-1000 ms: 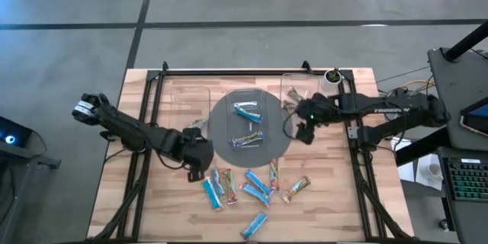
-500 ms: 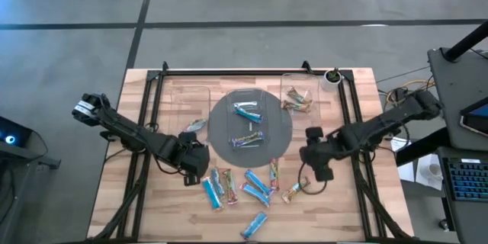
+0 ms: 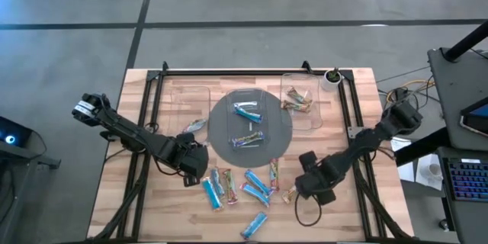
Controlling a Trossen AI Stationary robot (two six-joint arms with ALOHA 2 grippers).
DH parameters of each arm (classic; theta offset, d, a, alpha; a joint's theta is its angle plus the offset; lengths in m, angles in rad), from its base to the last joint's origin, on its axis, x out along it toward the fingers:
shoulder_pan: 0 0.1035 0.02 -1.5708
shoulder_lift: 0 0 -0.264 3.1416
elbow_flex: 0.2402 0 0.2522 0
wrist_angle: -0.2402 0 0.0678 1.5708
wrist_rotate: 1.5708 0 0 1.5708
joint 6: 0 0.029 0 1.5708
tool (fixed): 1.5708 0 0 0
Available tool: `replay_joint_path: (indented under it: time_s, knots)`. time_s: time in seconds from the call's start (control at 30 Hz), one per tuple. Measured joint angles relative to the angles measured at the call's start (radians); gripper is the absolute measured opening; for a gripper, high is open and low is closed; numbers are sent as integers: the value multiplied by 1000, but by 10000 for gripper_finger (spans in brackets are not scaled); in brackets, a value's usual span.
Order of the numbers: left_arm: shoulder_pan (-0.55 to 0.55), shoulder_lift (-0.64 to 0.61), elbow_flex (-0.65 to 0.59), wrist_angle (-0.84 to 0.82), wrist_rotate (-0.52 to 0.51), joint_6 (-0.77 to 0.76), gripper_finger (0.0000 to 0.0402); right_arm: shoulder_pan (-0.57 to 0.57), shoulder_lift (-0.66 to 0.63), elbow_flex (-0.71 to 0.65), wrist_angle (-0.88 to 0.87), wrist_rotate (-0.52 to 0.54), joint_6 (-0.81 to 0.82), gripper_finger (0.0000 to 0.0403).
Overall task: Pick and place Granola Bars by type
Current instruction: Put the yellow granola bar into the right transparent bin
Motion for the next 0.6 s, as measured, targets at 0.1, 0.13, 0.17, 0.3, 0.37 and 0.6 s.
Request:
replay_joint_path:
  time_s: [0.1,0.13,0.17,0.3,0.37,0.6]
  knots:
    - [0,0,0,0,-2,0,181,1,-5,-10,59,4,20,211]
    - [0,0,0,0,-2,0,181,1,-5,-15,86,4,19,211]
    - [0,0,0,1,-2,0,181,2,-3,-20,115,4,17,211]
    - [-2,0,-2,2,-3,0,181,5,33,-37,201,5,-44,211]
    - [-4,0,-4,3,-3,0,181,5,55,-37,219,17,-80,211]
    - [-5,0,-13,10,-3,-24,181,5,116,-37,225,47,-91,209]
